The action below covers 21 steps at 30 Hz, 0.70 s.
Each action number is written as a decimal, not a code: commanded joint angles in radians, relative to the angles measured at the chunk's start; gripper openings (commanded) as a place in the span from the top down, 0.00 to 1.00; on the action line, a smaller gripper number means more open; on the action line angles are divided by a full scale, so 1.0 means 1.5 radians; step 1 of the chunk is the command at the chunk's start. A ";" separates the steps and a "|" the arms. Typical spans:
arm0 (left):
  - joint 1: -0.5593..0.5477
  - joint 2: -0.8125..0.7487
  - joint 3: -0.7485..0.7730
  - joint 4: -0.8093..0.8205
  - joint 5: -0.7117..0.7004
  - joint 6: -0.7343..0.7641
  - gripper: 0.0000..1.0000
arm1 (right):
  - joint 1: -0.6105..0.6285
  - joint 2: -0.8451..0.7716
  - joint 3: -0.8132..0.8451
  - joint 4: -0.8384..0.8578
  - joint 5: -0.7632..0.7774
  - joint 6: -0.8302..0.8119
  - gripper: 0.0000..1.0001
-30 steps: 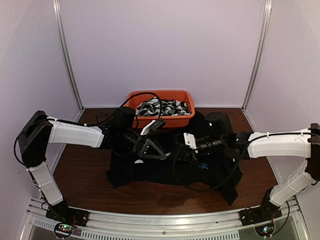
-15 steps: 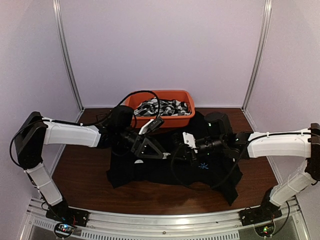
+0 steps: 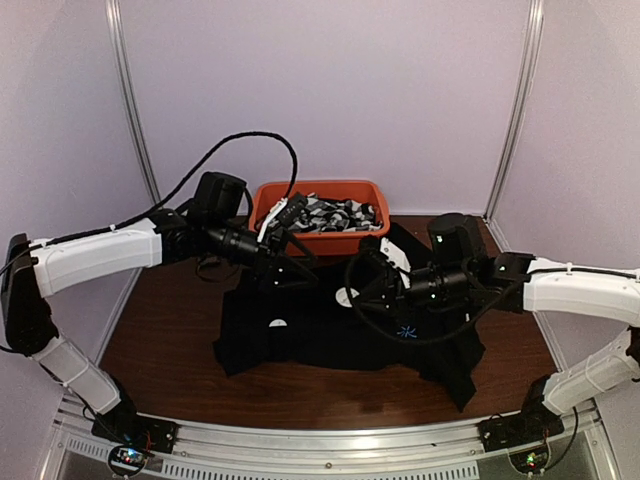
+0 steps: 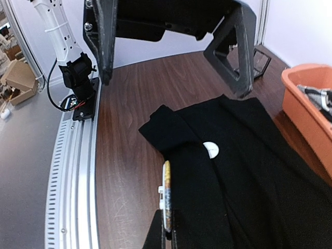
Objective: Pin the brooch onto the clothing
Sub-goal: Pass from the left arm to the right
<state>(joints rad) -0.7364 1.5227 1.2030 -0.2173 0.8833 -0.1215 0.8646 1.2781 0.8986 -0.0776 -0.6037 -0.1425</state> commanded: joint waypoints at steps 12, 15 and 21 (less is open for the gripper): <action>-0.055 0.128 0.131 -0.166 0.038 0.184 0.26 | 0.004 0.010 0.068 -0.212 -0.085 0.111 1.00; -0.061 0.130 0.132 -0.150 0.072 0.176 0.33 | 0.004 0.018 0.076 -0.230 -0.081 0.104 1.00; -0.086 0.145 0.139 -0.148 0.092 0.182 0.44 | 0.004 0.019 0.073 -0.225 -0.074 0.104 1.00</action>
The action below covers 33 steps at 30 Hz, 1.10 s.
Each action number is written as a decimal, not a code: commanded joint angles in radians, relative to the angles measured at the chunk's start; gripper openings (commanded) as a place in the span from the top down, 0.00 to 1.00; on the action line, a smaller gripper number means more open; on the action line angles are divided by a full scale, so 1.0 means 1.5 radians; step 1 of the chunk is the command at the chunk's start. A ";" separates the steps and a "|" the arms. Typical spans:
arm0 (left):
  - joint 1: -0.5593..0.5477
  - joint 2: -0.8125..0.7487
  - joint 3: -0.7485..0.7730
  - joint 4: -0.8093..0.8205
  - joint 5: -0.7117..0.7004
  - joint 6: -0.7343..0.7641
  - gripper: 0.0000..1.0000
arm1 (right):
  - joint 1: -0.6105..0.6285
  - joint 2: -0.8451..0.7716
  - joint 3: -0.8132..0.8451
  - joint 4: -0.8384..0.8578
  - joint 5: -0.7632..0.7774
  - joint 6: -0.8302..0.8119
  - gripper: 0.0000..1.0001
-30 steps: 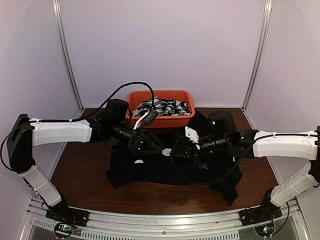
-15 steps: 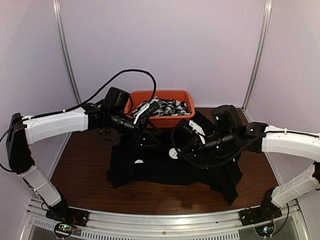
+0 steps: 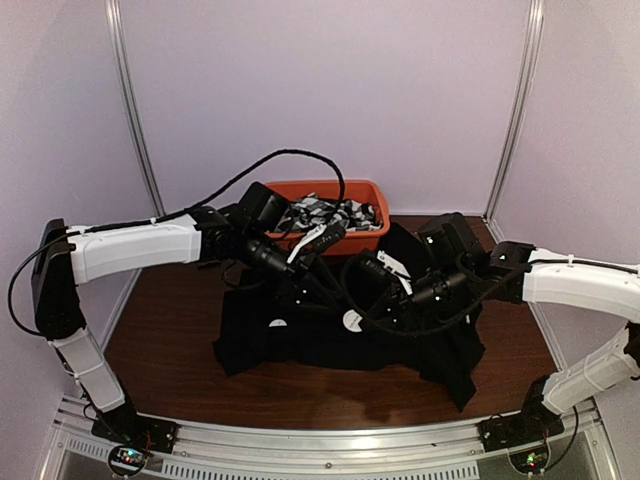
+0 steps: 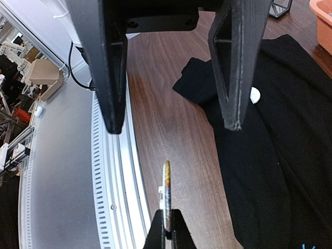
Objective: Pin the brooch onto the clothing
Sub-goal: Pass from the left arm to the right
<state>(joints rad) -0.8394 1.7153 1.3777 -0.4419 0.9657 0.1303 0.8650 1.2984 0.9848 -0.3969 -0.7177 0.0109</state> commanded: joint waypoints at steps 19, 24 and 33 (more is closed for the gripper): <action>-0.032 0.049 0.030 0.002 0.043 0.010 0.85 | 0.004 0.009 0.015 -0.005 -0.001 0.001 1.00; -0.032 0.050 0.023 0.020 0.046 -0.002 0.96 | 0.004 0.007 0.013 -0.002 -0.001 0.001 1.00; -0.035 0.040 -0.007 0.105 0.039 -0.070 1.00 | 0.004 -0.011 0.004 0.027 0.014 0.001 1.00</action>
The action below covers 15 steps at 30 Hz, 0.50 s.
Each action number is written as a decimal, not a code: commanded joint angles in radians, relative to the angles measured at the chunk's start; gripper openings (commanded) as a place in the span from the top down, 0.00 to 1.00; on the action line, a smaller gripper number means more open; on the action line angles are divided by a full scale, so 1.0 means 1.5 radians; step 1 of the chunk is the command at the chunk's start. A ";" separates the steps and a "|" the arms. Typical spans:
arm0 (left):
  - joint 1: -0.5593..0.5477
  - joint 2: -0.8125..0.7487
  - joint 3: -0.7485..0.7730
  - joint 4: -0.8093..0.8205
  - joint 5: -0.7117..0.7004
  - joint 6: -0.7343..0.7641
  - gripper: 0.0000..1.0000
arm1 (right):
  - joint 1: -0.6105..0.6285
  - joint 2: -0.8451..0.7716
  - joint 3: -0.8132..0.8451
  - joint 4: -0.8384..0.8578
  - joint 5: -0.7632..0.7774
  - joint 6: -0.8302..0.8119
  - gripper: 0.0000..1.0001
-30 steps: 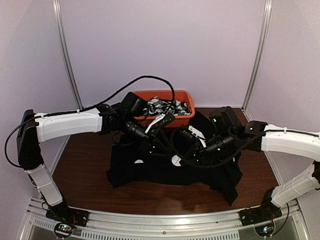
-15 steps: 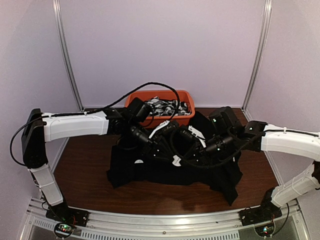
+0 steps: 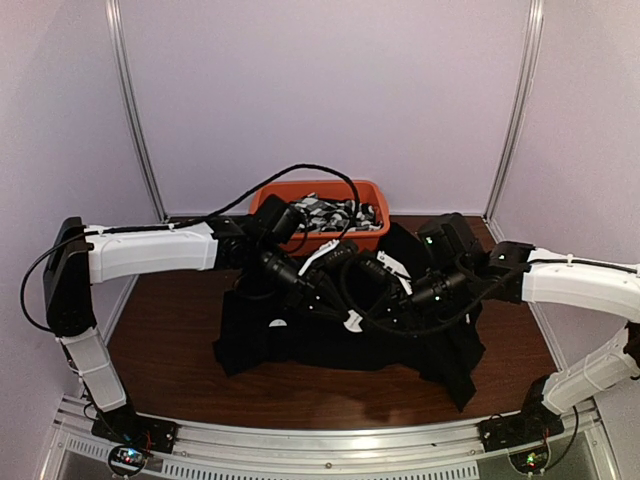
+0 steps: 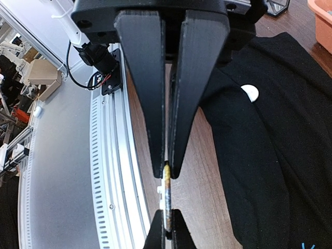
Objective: Pin the brooch onto the clothing
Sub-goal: Pass from the left arm to the right, then pass from the right arm to the left
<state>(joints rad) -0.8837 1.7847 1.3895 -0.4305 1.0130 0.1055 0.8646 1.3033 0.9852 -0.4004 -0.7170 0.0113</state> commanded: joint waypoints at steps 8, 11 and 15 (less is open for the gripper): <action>-0.005 -0.070 -0.145 0.379 -0.031 -0.207 1.00 | -0.005 -0.089 -0.060 0.165 0.068 0.039 0.26; -0.005 -0.076 -0.177 0.464 -0.034 -0.251 1.00 | -0.008 -0.113 -0.088 0.215 0.096 0.059 0.16; -0.006 -0.081 -0.208 0.558 -0.042 -0.299 1.00 | -0.009 -0.142 -0.131 0.300 0.094 0.099 0.13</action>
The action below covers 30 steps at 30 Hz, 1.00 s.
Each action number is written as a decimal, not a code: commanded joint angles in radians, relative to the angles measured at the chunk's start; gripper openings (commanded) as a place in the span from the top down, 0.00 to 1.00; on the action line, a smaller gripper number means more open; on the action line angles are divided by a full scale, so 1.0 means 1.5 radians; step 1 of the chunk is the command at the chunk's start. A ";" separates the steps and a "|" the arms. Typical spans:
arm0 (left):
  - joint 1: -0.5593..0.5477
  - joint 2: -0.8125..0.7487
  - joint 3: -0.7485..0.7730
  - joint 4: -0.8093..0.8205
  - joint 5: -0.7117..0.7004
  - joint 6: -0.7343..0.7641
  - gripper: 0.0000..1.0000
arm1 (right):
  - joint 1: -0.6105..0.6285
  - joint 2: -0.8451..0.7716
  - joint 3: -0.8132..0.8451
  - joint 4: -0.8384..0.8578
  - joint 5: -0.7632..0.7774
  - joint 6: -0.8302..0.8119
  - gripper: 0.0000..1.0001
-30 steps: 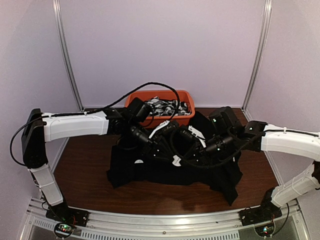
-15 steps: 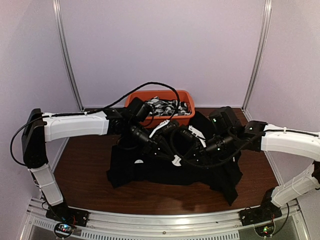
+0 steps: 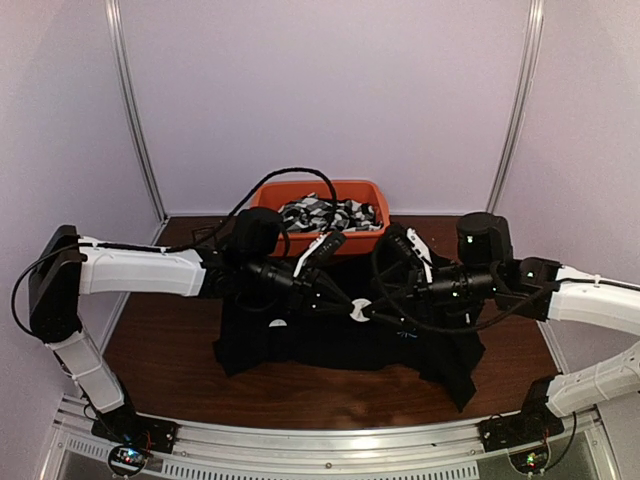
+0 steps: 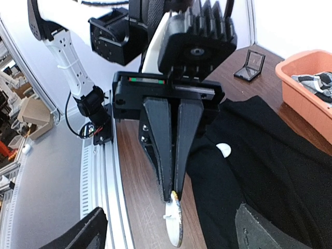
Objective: Pin the brooch onto the clothing
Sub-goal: Pass from the right arm to the left, then pass from the left arm to the right
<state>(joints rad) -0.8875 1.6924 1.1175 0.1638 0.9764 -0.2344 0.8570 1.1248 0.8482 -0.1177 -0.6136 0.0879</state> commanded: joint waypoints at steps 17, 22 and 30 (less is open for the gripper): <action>-0.004 -0.033 -0.196 0.589 -0.094 -0.255 1.00 | -0.009 -0.059 -0.286 0.638 0.079 0.232 0.32; -0.008 -0.021 -0.197 0.606 -0.090 -0.268 1.00 | -0.009 -0.002 -0.272 0.689 0.028 0.266 0.40; -0.012 -0.016 -0.198 0.603 -0.090 -0.269 1.00 | -0.008 0.048 -0.259 0.746 0.014 0.291 0.47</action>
<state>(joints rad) -0.8978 1.6497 0.8291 1.0161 0.8474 -0.6254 0.8501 1.1801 0.4229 0.9226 -0.5606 0.4915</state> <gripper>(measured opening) 0.019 0.721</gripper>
